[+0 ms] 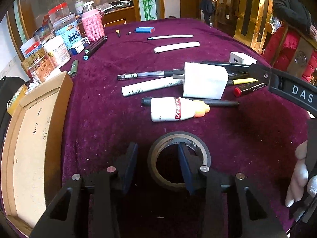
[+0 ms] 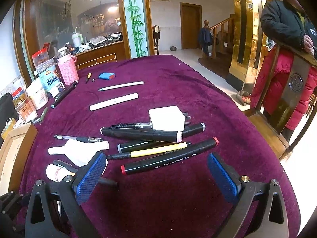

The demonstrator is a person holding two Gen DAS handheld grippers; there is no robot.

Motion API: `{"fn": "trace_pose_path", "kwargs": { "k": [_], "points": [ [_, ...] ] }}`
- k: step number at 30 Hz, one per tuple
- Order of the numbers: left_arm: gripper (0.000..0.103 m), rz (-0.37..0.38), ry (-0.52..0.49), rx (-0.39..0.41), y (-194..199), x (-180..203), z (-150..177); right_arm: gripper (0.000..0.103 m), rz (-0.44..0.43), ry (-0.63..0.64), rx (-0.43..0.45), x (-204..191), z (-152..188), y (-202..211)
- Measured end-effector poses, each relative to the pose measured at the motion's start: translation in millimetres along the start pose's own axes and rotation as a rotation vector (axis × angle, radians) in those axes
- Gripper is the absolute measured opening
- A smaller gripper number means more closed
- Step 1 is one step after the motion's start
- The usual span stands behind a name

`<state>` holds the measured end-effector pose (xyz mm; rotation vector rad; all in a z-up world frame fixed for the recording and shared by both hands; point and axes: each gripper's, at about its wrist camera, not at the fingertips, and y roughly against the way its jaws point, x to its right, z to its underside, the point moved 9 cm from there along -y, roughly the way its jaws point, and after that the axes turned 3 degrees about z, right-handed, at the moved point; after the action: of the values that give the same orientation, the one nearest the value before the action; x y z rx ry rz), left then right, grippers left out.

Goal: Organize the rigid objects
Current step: 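Lift the tape roll with the left tool while the right tool grasps the glue bottle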

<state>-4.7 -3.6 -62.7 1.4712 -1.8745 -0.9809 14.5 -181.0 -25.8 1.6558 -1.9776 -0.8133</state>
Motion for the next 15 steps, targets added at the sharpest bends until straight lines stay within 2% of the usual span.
{"fn": "trace_pose_path", "kwargs": {
  "k": [9, 10, 12, 15],
  "points": [
    [0.04, 0.031, 0.033, -0.001, -1, -2, 1, 0.102, 0.01, 0.007, -0.023, -2, 2, -5],
    [0.038, 0.034, 0.033, 0.0, -1, -2, 0, 0.102, 0.011, 0.008, -0.027, -2, 2, -6],
    [0.013, 0.04, 0.024, 0.009, 1, 0, 1, 0.102, 0.015, 0.009, -0.039, -2, 3, -8],
    [0.011, 0.1, 0.05, 0.02, 6, 1, 4, 0.102, 0.021, 0.01, -0.06, -2, 5, -12]
  ]
}}
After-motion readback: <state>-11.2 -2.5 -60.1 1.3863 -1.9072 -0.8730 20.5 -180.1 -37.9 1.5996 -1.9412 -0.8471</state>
